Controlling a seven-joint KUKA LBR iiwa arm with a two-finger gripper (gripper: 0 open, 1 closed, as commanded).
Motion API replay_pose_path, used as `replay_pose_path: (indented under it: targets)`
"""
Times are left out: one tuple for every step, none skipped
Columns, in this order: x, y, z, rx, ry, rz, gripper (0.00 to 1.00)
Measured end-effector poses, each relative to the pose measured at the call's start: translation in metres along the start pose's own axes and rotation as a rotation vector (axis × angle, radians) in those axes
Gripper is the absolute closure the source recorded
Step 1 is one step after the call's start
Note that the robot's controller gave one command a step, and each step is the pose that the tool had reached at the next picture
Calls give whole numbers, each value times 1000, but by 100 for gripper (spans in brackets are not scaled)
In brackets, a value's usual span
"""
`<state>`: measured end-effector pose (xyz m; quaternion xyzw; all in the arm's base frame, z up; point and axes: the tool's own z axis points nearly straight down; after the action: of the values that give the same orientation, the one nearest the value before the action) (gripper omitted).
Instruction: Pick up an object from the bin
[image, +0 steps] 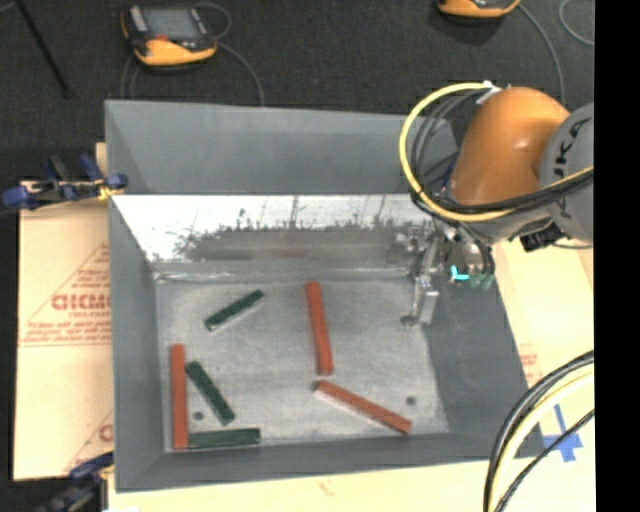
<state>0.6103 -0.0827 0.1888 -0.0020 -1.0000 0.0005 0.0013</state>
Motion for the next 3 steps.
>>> replay_pose_path:
  targets:
    - [-2,0,-5,1,-8,-2,0]
    - [-5,44,47,1,-10,-146,0]
    - [1,78,49,0,-7,-298,0]
